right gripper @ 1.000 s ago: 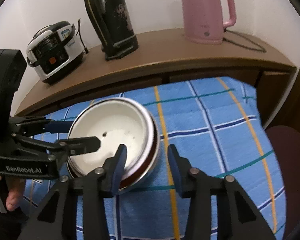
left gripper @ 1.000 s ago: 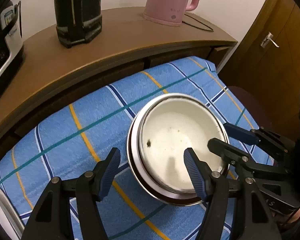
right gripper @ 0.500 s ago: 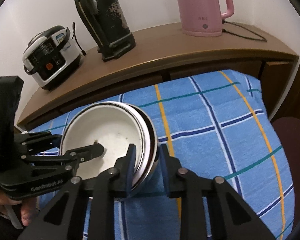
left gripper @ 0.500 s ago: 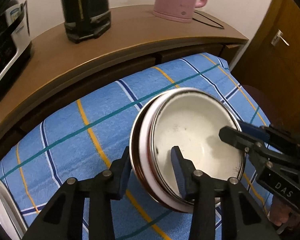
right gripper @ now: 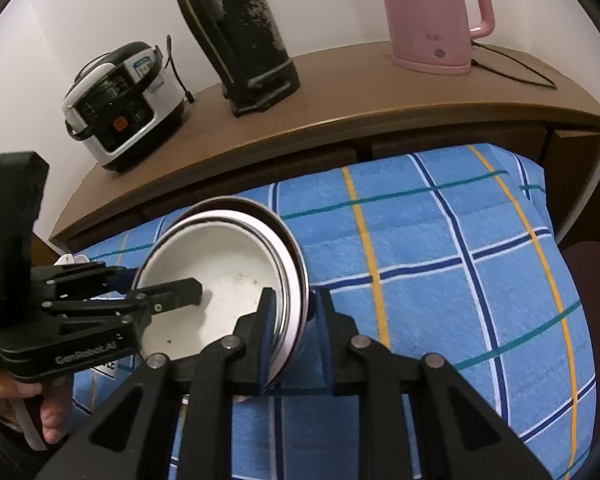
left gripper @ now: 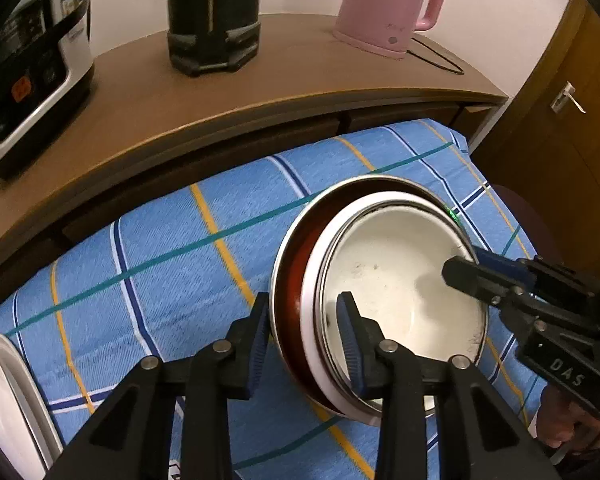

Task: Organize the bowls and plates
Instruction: 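Lift the nested bowl stack with the left tool toward the red-flower plates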

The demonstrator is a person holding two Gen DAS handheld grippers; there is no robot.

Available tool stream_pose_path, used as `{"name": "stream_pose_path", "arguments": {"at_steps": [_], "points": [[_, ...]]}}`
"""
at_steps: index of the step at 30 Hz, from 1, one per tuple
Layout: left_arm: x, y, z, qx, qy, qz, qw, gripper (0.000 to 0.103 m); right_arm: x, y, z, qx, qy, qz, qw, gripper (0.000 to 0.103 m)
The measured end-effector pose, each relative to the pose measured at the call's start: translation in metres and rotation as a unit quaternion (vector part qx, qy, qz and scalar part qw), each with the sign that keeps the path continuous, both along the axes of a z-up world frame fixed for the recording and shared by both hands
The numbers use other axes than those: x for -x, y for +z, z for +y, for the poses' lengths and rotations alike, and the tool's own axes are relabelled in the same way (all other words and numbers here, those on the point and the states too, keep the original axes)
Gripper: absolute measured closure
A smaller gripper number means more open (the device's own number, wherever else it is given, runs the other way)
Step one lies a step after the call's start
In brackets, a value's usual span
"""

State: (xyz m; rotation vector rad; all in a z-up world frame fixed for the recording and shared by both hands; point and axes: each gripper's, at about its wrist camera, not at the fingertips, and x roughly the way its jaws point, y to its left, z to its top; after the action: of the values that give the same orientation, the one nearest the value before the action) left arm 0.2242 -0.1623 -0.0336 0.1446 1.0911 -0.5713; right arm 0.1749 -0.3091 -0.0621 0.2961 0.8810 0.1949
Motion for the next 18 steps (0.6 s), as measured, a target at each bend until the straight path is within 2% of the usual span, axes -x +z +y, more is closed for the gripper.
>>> {"name": "stream_pose_path", "arguments": {"at_steps": [7,18], "points": [[-0.002,0.0,0.016,0.012,0.012,0.017,0.9997,0.068,-0.004,0.003,0.01,-0.003,0.015,0.001,1.0,0.084],[0.009,0.003,0.066,0.044,0.057,0.017,0.9972,0.069,-0.011,0.008,0.047,-0.008,0.057,0.001,0.998,0.084]]}}
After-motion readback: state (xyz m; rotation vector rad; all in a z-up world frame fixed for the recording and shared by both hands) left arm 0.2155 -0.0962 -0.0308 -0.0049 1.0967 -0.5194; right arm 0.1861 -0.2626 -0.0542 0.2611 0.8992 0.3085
